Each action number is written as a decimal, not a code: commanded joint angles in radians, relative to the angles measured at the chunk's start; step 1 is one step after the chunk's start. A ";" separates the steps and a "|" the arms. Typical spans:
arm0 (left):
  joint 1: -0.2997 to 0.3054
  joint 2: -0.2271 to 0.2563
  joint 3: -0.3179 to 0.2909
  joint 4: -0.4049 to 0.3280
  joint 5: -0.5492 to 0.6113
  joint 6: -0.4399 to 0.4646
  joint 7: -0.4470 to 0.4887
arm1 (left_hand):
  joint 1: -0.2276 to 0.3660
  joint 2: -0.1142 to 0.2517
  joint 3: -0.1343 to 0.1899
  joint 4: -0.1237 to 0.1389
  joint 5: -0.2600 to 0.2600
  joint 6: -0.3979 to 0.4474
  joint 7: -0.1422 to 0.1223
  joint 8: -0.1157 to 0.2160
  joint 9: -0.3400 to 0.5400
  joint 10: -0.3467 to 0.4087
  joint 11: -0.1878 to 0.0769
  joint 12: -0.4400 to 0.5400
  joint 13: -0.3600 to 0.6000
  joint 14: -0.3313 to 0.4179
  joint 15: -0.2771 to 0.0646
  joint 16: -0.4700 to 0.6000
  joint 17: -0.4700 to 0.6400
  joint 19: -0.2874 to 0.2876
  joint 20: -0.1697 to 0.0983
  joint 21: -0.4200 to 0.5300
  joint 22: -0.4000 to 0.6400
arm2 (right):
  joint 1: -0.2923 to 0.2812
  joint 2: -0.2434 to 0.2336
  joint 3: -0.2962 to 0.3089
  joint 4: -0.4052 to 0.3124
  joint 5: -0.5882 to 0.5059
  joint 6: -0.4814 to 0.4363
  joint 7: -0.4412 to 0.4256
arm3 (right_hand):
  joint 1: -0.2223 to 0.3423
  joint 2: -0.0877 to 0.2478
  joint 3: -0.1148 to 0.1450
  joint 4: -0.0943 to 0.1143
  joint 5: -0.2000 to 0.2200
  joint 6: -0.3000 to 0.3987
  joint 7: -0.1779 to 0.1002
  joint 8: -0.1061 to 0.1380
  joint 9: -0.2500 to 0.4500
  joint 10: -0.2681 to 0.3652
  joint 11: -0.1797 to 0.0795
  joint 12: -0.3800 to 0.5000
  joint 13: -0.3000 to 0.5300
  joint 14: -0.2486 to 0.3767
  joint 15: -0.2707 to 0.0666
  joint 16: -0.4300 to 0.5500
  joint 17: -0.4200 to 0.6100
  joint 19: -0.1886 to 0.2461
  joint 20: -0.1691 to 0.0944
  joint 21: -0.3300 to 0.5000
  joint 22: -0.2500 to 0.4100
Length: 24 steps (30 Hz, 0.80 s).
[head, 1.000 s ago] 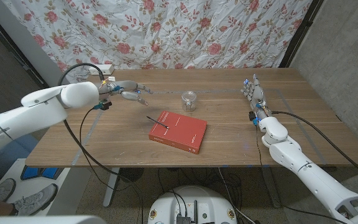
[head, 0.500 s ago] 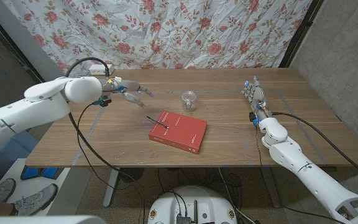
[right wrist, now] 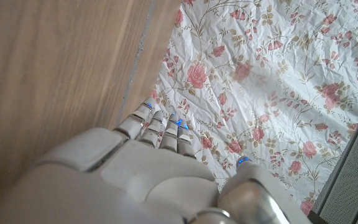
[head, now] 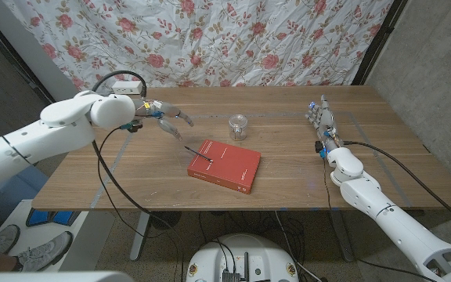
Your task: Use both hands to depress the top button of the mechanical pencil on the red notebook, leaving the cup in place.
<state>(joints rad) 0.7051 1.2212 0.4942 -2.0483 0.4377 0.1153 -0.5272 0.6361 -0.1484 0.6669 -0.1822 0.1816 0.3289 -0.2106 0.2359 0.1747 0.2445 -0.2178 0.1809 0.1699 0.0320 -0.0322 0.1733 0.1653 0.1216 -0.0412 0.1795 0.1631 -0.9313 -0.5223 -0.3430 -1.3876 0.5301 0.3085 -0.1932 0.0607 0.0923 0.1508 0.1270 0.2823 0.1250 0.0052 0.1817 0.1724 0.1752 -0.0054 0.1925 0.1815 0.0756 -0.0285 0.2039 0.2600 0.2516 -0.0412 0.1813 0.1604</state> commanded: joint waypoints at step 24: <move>0.020 -0.138 0.066 -0.017 0.348 0.022 -0.059 | 0.073 0.006 -0.057 0.003 0.004 0.057 0.004 0.003 0.003 0.111 0.000 0.014 0.005 0.065 -0.147 0.014 0.001 0.048 -0.113 0.010 0.003 | -0.010 0.002 0.012 -0.004 0.009 -0.003 -0.023 | -0.007 0.019 0.013 0.002 0.004 0.009 0.005 0.006 0.002 0.008 0.008 -0.001 0.000 0.001 0.010 0.001 -0.008 0.009 0.008 0.005 0.005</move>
<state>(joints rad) 0.6996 1.1258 0.5499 -2.0622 0.7184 0.1140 -0.5977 0.6946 -0.1425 0.6185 -0.1800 0.1816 0.3710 -0.2082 0.2360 0.1745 0.3379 -0.2179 0.1898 0.1698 0.0825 -0.0357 0.1781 0.1628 0.1581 -0.0373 0.1860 0.1628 -0.9361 -0.5217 -0.3351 -1.3894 0.5372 0.3023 -0.2104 0.0607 0.0923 0.1538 0.1299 0.2824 0.1285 0.0087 0.1817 0.1725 0.1806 0.0001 0.1925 0.1816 0.0716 -0.0247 0.2039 0.2506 0.2589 -0.0339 0.1813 0.1604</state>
